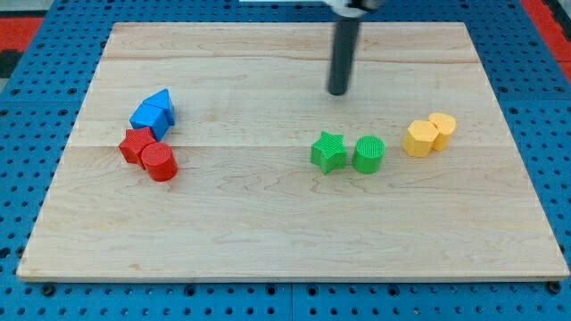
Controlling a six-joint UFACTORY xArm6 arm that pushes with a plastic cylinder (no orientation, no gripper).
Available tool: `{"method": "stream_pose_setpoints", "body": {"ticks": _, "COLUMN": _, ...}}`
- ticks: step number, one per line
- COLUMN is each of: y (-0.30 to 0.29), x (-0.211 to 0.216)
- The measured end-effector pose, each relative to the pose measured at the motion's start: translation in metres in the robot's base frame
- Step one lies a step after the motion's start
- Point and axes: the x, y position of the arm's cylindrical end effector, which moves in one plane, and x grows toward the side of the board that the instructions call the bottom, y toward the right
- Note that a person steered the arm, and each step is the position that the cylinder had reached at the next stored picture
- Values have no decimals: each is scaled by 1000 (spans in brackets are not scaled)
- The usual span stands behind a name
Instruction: Slightly push the yellow blocks to the right center of the board
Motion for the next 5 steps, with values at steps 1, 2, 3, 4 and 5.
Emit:
{"method": "stream_pose_setpoints", "body": {"ticks": 1, "y": -70, "x": -14}}
{"method": "stream_pose_setpoints", "body": {"ticks": 2, "y": -82, "x": -19}}
{"method": "stream_pose_setpoints", "body": {"ticks": 3, "y": -104, "x": 20}}
{"method": "stream_pose_setpoints", "body": {"ticks": 4, "y": -137, "x": 45}}
{"method": "stream_pose_setpoints", "body": {"ticks": 5, "y": -174, "x": 72}}
